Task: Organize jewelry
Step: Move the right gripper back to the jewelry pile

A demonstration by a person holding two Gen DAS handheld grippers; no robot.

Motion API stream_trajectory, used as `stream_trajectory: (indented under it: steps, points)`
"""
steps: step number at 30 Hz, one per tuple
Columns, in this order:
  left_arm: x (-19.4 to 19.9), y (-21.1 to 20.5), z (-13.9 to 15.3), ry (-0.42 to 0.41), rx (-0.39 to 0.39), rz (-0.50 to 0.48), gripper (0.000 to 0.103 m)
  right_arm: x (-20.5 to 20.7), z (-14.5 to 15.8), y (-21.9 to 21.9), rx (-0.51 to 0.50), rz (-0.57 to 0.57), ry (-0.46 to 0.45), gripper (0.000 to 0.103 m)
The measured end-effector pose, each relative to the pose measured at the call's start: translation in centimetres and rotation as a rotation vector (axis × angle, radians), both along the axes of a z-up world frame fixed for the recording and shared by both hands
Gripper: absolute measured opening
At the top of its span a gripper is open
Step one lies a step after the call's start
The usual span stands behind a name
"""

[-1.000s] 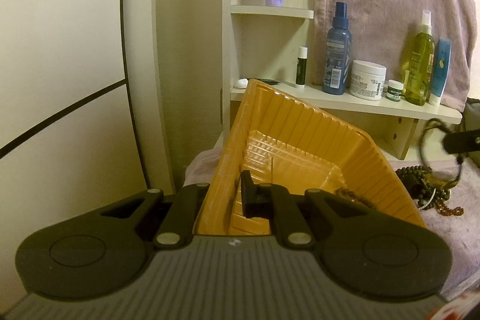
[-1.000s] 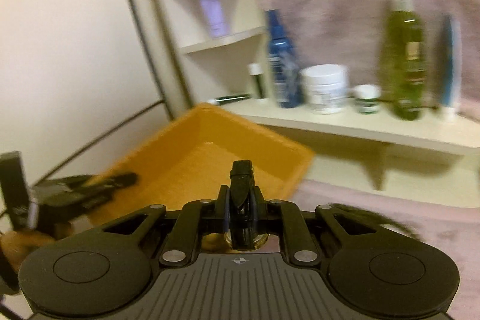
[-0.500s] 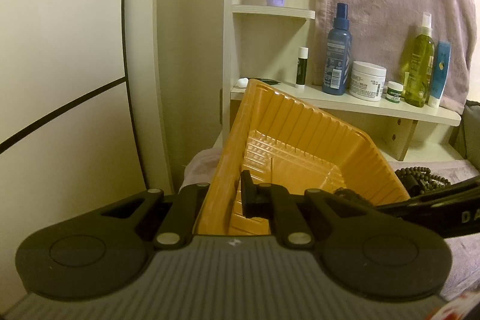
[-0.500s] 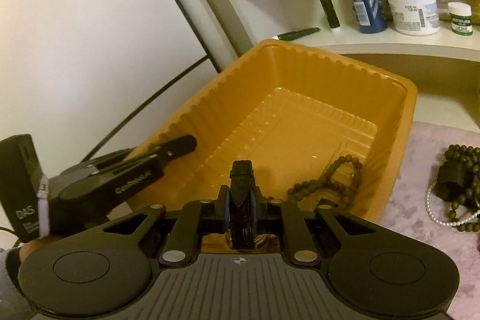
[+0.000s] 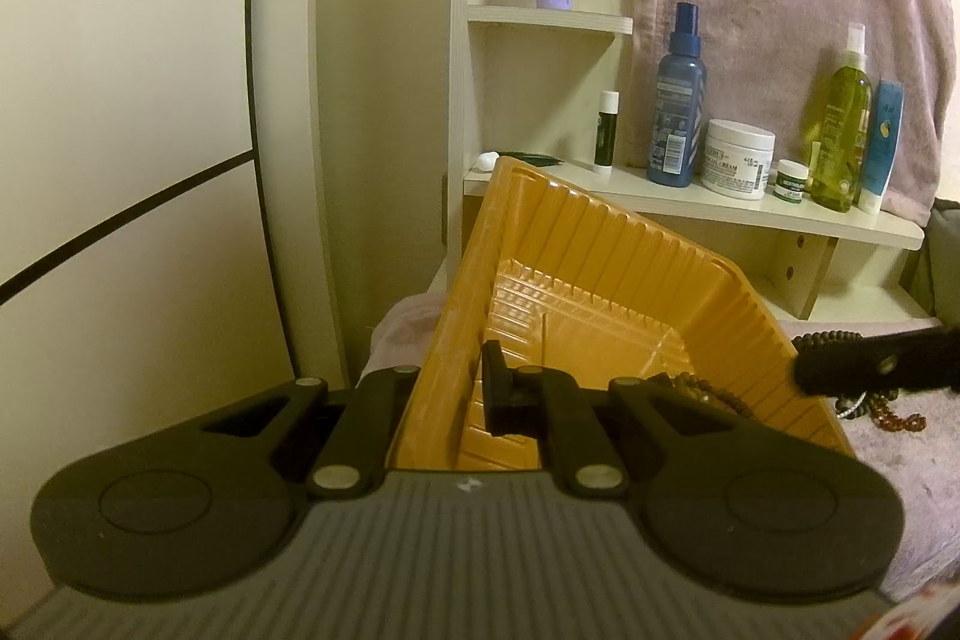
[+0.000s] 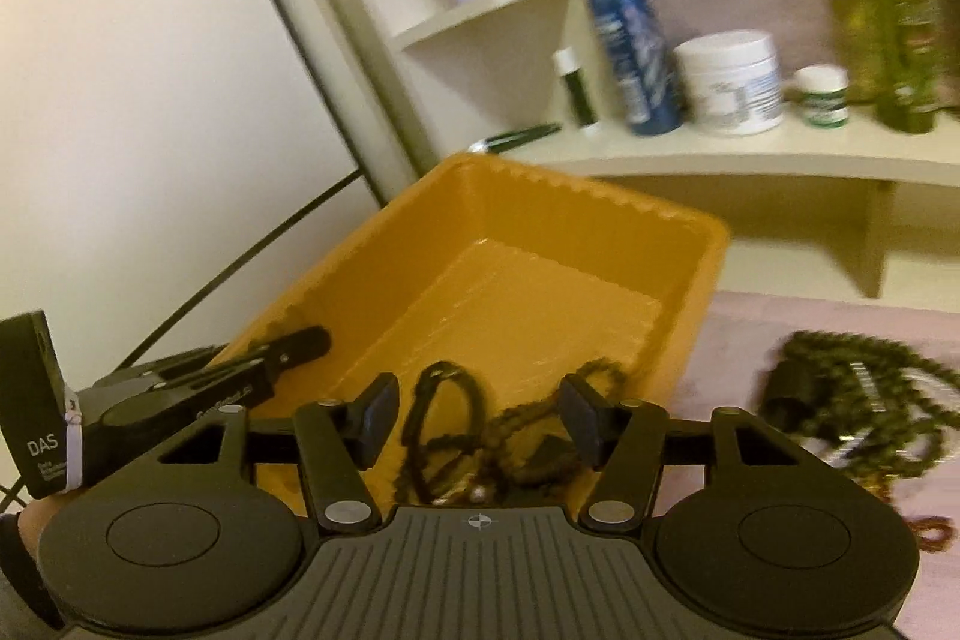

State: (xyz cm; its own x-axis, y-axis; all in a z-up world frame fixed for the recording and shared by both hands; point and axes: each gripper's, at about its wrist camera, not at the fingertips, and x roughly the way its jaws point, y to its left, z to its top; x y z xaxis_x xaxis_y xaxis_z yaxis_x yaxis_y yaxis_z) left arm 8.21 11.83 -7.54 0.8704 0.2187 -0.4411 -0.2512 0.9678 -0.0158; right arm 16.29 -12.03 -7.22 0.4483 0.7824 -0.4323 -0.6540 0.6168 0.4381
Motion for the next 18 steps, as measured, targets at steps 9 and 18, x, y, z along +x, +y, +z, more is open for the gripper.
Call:
stream_trajectory:
  steps: [9, 18]
  points:
    - [0.0, 0.1, 0.0, 0.001, 0.001, 0.0, 0.009, -0.2, -1.0, -7.7, -0.097, -0.181, -0.006, 0.059]
    - [0.1, 0.0, -0.1, 0.008, 0.012, -0.001, 0.009, -0.1, -3.2, -12.2, -0.213, -0.27, 0.014, 0.059]
